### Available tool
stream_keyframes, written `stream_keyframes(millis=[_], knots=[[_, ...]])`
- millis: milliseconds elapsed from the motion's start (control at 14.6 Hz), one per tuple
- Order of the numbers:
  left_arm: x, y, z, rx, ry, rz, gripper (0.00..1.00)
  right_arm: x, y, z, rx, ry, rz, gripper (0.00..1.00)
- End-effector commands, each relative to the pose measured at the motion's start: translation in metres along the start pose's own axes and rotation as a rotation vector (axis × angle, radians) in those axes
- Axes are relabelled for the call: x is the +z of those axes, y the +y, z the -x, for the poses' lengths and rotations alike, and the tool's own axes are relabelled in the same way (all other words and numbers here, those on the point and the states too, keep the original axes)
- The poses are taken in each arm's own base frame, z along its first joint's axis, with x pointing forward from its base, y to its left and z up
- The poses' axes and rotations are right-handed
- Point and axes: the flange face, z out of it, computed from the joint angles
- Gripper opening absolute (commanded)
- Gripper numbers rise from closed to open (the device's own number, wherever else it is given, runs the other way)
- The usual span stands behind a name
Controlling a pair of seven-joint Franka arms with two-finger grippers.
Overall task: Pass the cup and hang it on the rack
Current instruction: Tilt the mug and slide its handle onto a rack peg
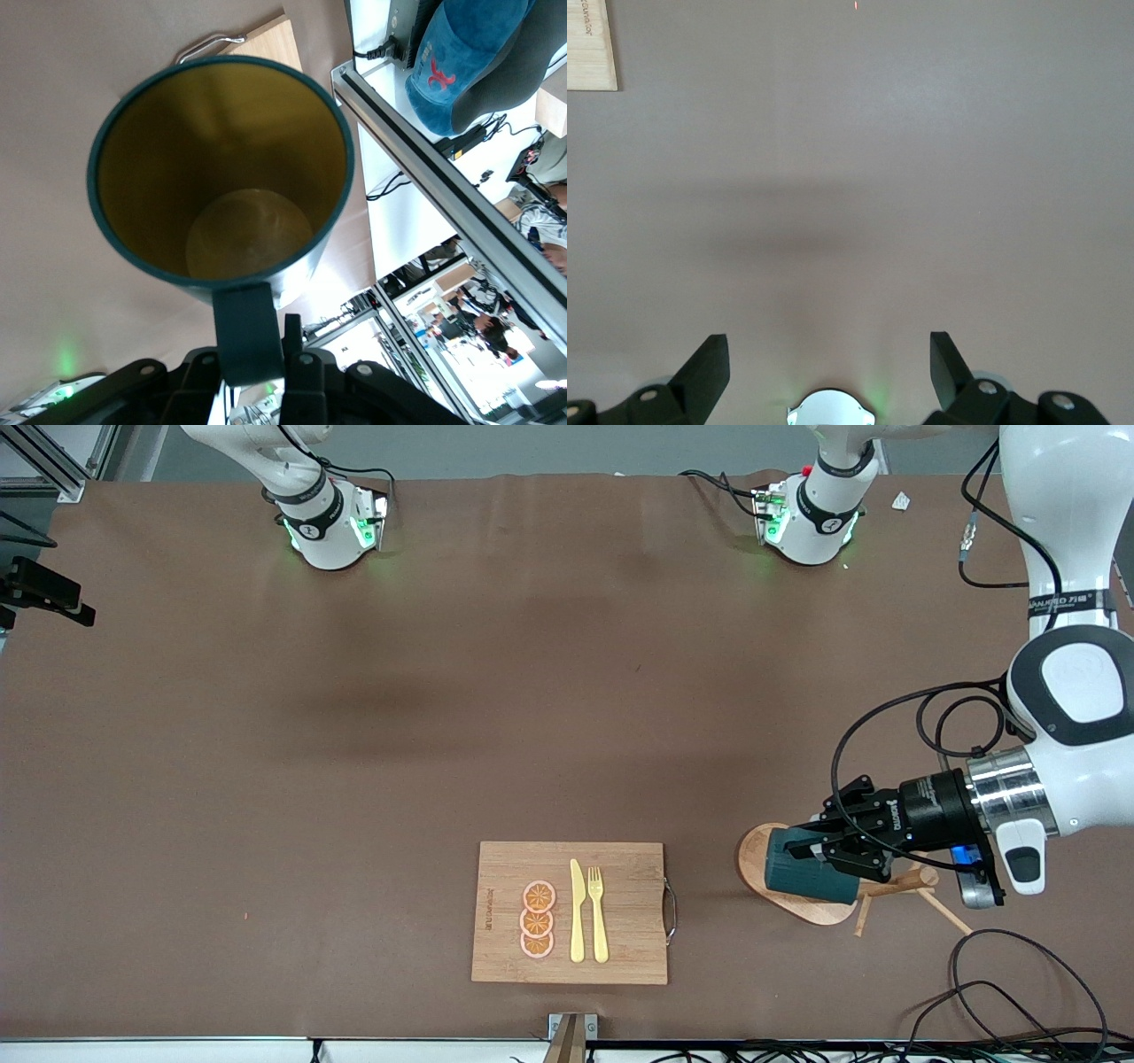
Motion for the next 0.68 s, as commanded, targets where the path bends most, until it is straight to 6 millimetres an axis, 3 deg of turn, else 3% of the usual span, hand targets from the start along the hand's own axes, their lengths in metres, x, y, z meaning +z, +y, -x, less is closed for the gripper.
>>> stream_keyframes(millis=[0, 479, 615], knots=[[0.002, -0.002, -0.016, -0.016, -0.057, 0.048, 0.00, -0.001, 0.002, 0.006, -0.008, 0.003, 0.012, 1.00], [0.003, -0.017, -0.057, -0.100, -0.096, 0.073, 0.00, -0.001, 0.002, 0.006, -0.008, 0.003, 0.010, 1.00], [0.013, -0.022, -0.068, -0.125, -0.115, 0.072, 0.00, -0.001, 0.003, 0.007, -0.006, 0.003, 0.011, 1.00]])
